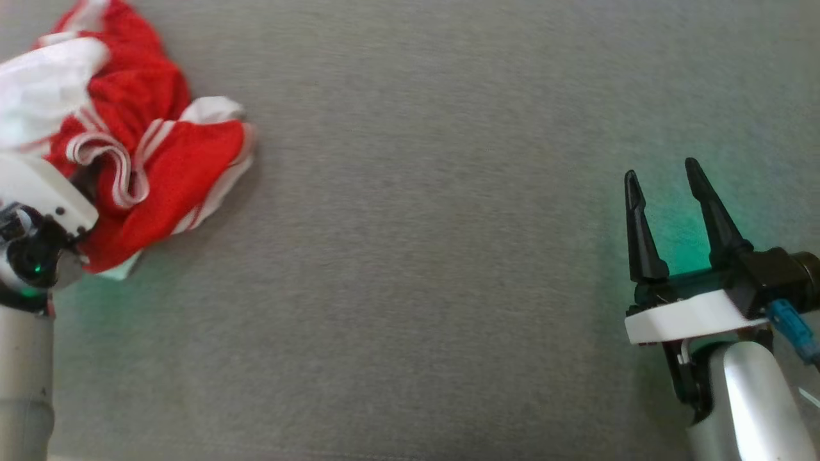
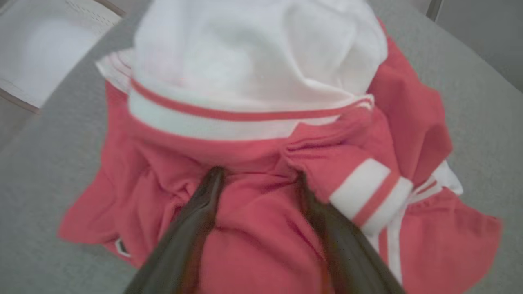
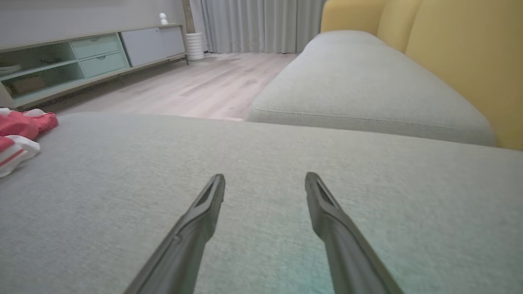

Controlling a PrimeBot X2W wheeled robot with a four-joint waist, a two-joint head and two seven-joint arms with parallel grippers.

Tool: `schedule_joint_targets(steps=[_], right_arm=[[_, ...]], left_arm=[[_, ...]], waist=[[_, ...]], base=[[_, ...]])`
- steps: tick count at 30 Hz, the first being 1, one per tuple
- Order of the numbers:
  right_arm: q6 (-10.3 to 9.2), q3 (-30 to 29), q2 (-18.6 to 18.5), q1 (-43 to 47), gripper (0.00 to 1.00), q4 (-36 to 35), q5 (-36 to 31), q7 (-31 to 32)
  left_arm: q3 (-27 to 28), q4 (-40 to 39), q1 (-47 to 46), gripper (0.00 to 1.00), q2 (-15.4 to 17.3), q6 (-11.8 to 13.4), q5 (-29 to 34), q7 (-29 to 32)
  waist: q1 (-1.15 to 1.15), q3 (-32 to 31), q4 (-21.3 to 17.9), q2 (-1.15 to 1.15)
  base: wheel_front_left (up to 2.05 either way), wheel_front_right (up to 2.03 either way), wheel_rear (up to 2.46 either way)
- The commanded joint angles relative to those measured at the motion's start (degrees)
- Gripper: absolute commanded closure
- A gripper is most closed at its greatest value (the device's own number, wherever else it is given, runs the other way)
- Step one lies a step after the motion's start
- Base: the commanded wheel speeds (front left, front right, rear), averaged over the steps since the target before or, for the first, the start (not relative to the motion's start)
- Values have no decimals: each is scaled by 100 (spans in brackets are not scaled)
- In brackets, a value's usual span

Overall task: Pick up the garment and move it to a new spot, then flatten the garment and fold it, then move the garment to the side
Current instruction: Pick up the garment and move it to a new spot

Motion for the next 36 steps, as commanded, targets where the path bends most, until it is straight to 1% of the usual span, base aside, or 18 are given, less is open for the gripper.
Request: schedule_joint_targets(steps=[1, 2, 3, 7, 8, 13, 15, 20, 23, 26, 31, 32, 36], right_arm=[[-4, 144, -26, -83, 0, -183, 24, -45], [-4, 131, -26, -95, 0, -134, 68, -76], [-4, 129, -26, -98, 0, -105, 104, -100], [-4, 137, -26, -79, 0, -4, 233, -177], [-4, 126, -26, -47, 0, 68, 286, -213], [-4, 53, -26, 96, 0, 247, 433, -304], [-4, 35, -26, 175, 0, 311, 519, -342], [-4, 39, -26, 333, 0, 480, 739, -438], [-4, 77, -26, 394, 0, 546, 855, -482], [-4, 117, -26, 424, 0, 591, 917, -510], [-4, 139, -26, 422, 0, 592, 924, -519], [-4, 139, -26, 422, 0, 592, 924, -519], [-4, 231, -26, 348, 0, 522, 897, -476]], left_arm=[[248, -134, -80, 0, 326, 36, -34, 79], [201, -130, 5, 83, 350, 42, -84, 297], [210, -152, 37, 100, 367, 59, -93, 325], [333, -313, 45, 100, 483, 46, -74, 133], [371, -439, -14, 100, 597, -5, 17, -60], [433, -864, -455, 100, 818, -236, 195, -580], [371, -1041, -697, 100, 899, -315, 306, -700], [72, -1422, -1446, 100, 843, -524, 369, -687], [-182, -1600, -1871, 100, 691, -637, 391, -642], [-392, -1725, -2213, 100, 397, -735, 295, -648], [-738, -1879, -2575, 100, -201, -860, 86, -711], [-738, -1879, -2575, 100, -201, -860, 86, -711], [-1023, -1923, -2581, 100, -644, -927, -62, -743]], waist=[[-1, 182, -254, 0], [-1, 153, -320, 0], [-1, 120, -346, 0], [-1, -107, -371, 0], [-1, -306, -338, 0], [-1, -910, -192, 0], [-1, -1153, -145, 0], [-1, -1662, -110, 0], [-1, -1856, -205, 0], [-1, -1966, -390, 0], [-1, -1982, -878, 0], [-1, -1982, -878, 0], [-1, -1848, -1384, 0]], base=[[0, 0, 0], [0, 0, 0], [0, 0, 0], [0, 0, 0], [0, 0, 0], [0, 0, 0], [0, 0, 0], [0, 0, 0], [0, 0, 0], [0, 0, 0], [0, 0, 0], [0, 0, 0], [0, 0, 0]])
